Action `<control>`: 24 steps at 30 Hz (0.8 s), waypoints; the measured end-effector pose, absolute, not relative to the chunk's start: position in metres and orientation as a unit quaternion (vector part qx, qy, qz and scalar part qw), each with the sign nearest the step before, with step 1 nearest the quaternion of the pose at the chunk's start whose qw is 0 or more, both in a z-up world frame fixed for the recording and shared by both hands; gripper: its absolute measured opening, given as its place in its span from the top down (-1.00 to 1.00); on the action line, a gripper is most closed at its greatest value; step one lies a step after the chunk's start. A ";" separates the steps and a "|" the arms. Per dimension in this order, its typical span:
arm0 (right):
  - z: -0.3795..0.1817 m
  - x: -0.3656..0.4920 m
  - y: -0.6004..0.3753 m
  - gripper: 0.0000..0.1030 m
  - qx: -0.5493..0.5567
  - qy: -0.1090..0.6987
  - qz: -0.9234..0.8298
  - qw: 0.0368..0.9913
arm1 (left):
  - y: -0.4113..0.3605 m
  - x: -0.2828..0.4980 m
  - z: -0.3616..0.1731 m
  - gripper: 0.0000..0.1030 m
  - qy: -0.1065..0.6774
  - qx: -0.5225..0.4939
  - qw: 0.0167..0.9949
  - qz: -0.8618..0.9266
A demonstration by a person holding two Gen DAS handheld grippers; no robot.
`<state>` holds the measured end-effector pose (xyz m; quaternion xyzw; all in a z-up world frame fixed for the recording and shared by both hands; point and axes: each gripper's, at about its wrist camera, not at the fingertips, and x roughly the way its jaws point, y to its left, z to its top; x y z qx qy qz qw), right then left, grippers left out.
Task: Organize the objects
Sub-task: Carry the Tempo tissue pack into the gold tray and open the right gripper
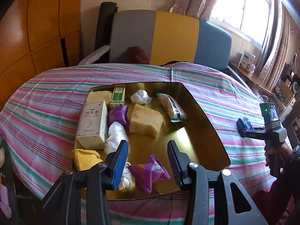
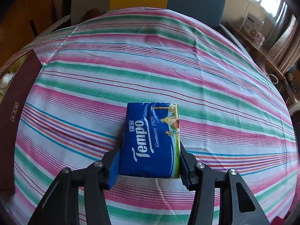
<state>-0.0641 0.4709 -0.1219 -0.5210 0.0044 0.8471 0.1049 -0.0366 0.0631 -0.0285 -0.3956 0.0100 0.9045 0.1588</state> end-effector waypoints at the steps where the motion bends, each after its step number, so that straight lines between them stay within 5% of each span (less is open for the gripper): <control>1: -0.122 -0.065 0.471 -0.02 -0.522 0.002 0.847 0.098 | 0.061 -0.037 -0.029 0.15 0.009 -0.396 0.157 0.905; 13: -0.095 -0.054 0.453 -0.02 -0.515 0.057 0.848 0.111 | 0.046 -0.034 -0.034 0.15 -0.005 -0.401 0.157 0.903; 24: -0.010 -0.055 0.302 -0.02 -0.432 0.025 0.898 -0.080 | 0.025 -0.036 -0.039 0.15 -0.019 -0.402 0.137 0.905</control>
